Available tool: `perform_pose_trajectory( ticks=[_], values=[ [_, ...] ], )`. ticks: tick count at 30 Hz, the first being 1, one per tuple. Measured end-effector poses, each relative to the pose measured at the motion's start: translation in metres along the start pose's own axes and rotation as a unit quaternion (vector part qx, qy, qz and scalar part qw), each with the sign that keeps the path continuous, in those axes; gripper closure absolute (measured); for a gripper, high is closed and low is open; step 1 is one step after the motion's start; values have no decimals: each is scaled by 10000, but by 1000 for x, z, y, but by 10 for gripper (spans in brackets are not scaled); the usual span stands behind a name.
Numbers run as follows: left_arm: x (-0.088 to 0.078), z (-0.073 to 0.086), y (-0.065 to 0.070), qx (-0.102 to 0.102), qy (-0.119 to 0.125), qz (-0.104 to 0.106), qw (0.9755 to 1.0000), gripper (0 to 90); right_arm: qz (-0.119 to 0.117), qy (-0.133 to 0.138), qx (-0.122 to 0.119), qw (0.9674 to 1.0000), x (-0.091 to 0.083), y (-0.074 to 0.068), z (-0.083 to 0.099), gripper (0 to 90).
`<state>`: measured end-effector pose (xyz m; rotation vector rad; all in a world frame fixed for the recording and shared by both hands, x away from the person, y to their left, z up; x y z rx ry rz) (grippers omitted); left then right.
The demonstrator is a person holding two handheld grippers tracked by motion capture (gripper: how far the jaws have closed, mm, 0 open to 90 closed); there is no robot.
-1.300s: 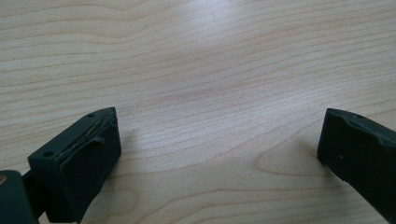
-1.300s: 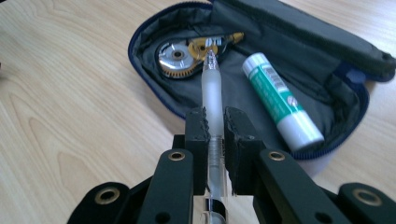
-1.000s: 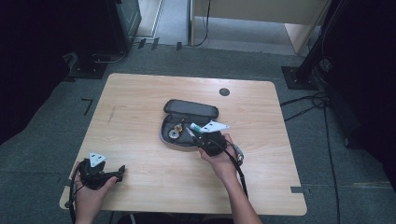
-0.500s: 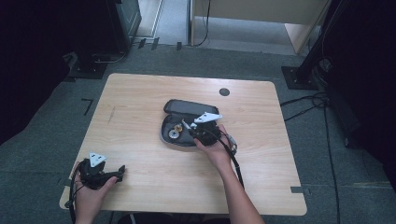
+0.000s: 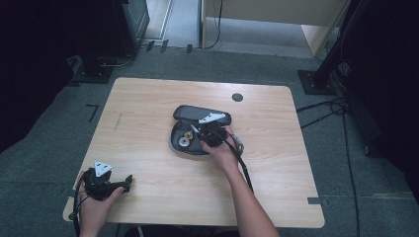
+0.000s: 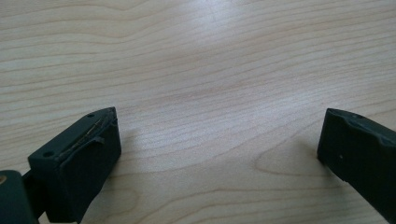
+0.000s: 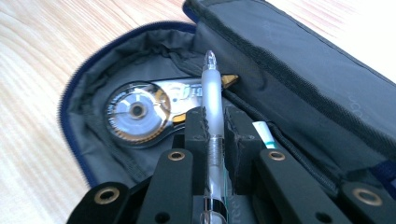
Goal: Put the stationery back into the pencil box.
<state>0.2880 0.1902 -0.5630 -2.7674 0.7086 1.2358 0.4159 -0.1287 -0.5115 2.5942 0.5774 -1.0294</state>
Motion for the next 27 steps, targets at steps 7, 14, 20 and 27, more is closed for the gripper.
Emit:
perform_pose_trajectory(
  ticks=[7, 14, 20, 27],
  values=[
    [0, 0, 0, 0, 0, 1, 10000, 0, 206, -252, -78, 9994, 13, 5, 1, 806],
    [0, 0, 0, 2, -1, 1, 10000, 0, 265, -443, -124, 9986, 14, 4, 4, 806],
    [0, 0, 0, 1, -1, 1, 10000, 0, 261, -494, -243, 9981, 13, 4, 4, 802],
    [0, 0, 0, 1, -1, 1, 10000, 0, 203, -499, -154, 9984, 9, 5, 5, 744]
  ],
)
Point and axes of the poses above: each handheld gripper's, and its own axes: x roughly forward along the jaws, z roughly out of its underside, y roughly to its right, the point moved 6 cm from there along x, roughly forward along the jaws, and after that the axes turned 13 degrees about z, right-handed, at the moved point
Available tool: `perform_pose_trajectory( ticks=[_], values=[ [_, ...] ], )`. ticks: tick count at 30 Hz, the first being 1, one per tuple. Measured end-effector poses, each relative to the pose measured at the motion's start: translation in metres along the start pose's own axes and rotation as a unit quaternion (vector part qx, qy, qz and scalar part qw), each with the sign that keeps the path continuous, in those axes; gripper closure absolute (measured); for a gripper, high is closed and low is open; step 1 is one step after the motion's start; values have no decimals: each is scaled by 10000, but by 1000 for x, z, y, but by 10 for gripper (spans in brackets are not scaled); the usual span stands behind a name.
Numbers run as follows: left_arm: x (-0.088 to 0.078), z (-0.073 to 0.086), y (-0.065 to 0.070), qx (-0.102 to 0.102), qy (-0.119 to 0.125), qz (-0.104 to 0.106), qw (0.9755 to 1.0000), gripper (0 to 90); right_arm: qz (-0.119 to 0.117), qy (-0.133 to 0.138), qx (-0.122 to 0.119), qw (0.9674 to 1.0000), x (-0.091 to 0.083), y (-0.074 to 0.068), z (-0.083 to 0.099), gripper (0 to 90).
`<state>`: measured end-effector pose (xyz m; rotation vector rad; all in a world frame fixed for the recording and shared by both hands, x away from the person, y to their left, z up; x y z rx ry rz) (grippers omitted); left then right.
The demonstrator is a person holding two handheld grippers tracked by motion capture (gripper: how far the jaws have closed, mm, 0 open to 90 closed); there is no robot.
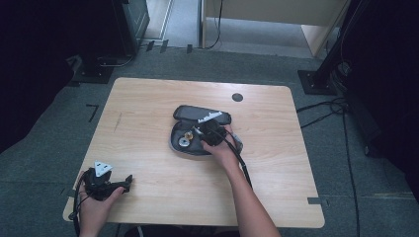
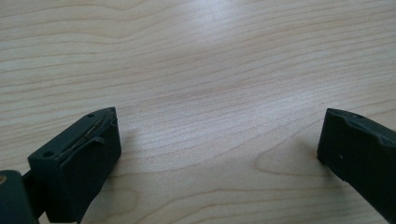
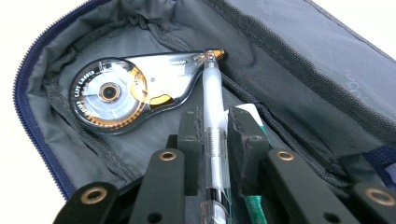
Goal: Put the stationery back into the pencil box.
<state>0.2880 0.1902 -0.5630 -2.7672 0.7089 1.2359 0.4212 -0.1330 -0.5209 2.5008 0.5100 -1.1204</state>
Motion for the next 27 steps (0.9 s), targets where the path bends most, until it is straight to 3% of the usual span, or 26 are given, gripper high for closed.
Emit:
perform_pose_trajectory(
  ticks=[6, 13, 20, 23, 27],
  values=[
    [0, 0, 0, 0, 0, 1, 10000, 0, -114, 14, -15, 9999, -13, -1, 3, 715],
    [0, 0, 0, 0, -1, 0, 10000, 0, -86, 15, 1, 10000, -24, 1, 17, 715],
    [0, 0, 0, -3, -1, 2, 10000, 0, -115, -219, 210, 9995, -24, 3, 29, 712],
    [0, 0, 0, 0, -5, 1, 10000, 0, -161, -284, 207, 9993, -21, 1, 31, 773],
    [0, 0, 0, -1, -6, 2, 10000, 0, -135, -128, 158, 9997, -24, 0, 28, 801]
  ],
)
Point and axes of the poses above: each handheld gripper's, and its own axes: x roughly forward along the jaws, z roughly out of its underside, y roughly to its right, the point moved 6 cm from there along x, roughly forward along the jaws, and after that the axes turned 13 degrees about z, right-handed, at the moved point
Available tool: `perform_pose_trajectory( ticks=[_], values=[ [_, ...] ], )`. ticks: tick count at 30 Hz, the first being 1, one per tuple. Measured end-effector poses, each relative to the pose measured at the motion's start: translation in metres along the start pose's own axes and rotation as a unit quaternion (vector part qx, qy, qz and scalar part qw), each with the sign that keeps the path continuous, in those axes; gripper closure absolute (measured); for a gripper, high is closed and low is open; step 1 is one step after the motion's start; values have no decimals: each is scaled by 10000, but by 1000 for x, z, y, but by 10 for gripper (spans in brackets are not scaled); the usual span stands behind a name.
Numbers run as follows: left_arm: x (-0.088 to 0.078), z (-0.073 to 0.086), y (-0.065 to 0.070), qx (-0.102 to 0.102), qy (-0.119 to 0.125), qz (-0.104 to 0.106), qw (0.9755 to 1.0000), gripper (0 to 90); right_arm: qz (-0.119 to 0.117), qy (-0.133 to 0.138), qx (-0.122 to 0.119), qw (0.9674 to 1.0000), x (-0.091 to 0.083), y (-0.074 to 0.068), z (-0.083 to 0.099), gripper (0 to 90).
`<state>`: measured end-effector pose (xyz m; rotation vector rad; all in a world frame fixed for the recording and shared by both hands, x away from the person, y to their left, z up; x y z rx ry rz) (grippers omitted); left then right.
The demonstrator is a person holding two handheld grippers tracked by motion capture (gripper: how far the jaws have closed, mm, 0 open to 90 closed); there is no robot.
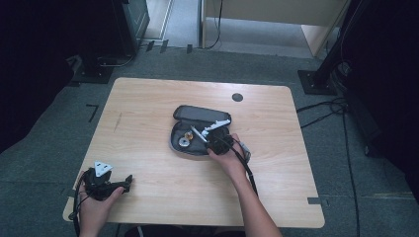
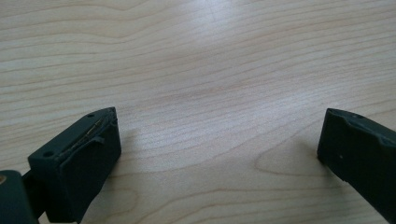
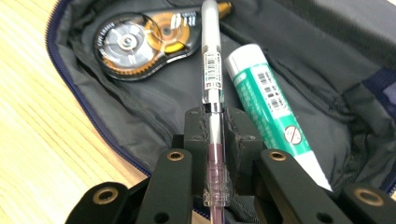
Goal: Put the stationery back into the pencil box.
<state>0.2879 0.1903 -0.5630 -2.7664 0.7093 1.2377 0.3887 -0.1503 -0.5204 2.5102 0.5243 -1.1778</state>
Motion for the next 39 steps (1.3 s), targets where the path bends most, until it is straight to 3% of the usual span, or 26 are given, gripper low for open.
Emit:
perform_pose_trajectory(
  ticks=[5, 14, 21, 28, 33, 36, 39],
  values=[
    [0, 0, 0, 1, 1, 0, 10000, 0, -155, 260, -159, 9994, -7, -4, -4, 802],
    [0, 0, 0, 2, 5, -2, 10000, 0, -453, 377, -600, 9965, -2, -16, -8, 801],
    [0, 0, 0, 2, 5, -1, 10000, 0, -410, 186, -677, 9967, 9, -12, -5, 798],
    [0, 0, 0, 0, 5, -2, 10000, 0, -149, 83, -568, 9982, 12, -6, -3, 739],
    [0, 0, 0, 1, 7, -2, 10000, 0, -150, 196, -410, 9989, 5, -4, -4, 693],
    [0, 0, 0, 1, -2, -1, 10000, 0, -192, 326, -253, 9990, 0, -1, -5, 618],
    [0, 0, 0, 0, 4, -1, 10000, 0, -257, 425, 29, 9988, -8, 4, -6, 486]
  ],
)
Point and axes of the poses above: each handheld gripper's, and its own axes: x roughly forward along the jaws, z roughly out of its underside, y roughly to its right, the point moved 6 cm from there along x, roughly forward along the jaws, and after that the axes turned 13 degrees about z, right-handed, at the moved point
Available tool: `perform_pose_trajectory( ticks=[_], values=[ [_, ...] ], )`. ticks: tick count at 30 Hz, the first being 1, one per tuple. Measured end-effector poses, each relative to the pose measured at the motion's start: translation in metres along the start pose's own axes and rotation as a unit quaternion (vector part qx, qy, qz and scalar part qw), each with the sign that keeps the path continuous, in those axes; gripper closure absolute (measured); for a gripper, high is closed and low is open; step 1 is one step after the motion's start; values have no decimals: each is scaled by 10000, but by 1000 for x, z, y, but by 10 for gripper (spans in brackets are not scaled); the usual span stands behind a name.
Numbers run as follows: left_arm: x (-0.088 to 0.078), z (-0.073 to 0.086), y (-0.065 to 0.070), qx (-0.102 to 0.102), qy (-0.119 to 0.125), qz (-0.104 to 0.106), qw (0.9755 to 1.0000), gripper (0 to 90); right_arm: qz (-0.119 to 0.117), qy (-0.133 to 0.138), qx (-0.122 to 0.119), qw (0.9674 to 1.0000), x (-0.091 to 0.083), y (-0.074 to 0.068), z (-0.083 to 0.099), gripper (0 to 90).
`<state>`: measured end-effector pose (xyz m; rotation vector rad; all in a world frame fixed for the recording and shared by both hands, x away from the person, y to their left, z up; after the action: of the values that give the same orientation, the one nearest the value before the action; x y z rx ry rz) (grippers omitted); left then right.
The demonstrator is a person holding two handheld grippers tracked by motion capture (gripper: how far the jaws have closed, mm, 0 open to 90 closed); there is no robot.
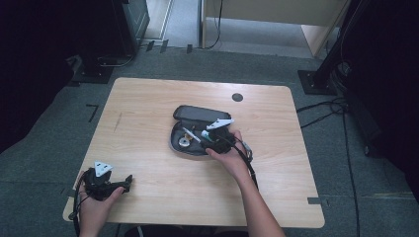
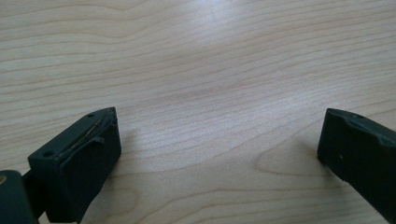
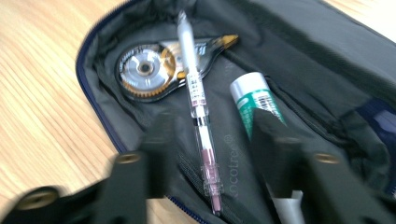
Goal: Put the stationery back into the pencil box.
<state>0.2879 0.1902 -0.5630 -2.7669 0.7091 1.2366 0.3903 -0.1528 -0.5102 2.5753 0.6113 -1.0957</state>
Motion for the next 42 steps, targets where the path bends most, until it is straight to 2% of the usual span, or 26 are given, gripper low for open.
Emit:
perform_pose_trajectory(
  ticks=[3, 7, 11, 13, 15, 17, 24, 42],
  values=[
    [0, 0, 0, 0, -1, 0, 10000, 0, -27, 148, 277, 9995, -8, 7, -1, 363],
    [0, 0, 0, -2, -3, 1, 10000, 0, 55, 279, 467, 9985, -20, 15, -1, 202],
    [0, 0, 0, -1, -3, 1, 10000, 0, 344, 294, 689, 9966, -30, 26, 4, 108],
    [0, 0, 0, -3, 0, 1, 10000, 0, 424, 245, 779, 9958, -33, 31, 9, 0],
    [0, 0, 0, -2, -3, 1, 10000, 0, 447, 241, 852, 9951, -37, 35, 14, 0],
    [0, 0, 0, -1, -2, 2, 10000, 0, 573, 254, 910, 9939, -42, 40, 21, 0],
    [0, 0, 0, -5, 3, 2, 10000, 0, 691, 173, 1146, 9909, -54, 54, 42, 0],
    [0, 0, 0, -2, 4, 1, 10000, 0, 916, 156, 1443, 9852, -74, 81, 93, 0]
  ],
)
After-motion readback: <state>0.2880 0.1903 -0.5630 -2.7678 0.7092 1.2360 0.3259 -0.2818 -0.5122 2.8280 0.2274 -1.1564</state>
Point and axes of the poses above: each handheld gripper's, and its own axes: x roughly forward along the jaws, z roughly out of its underside, y roughly to its right, the point moved 6 cm from there along x, roughly forward along the jaws, and after that the axes turned 13 degrees about z, right-handed, at the moved point
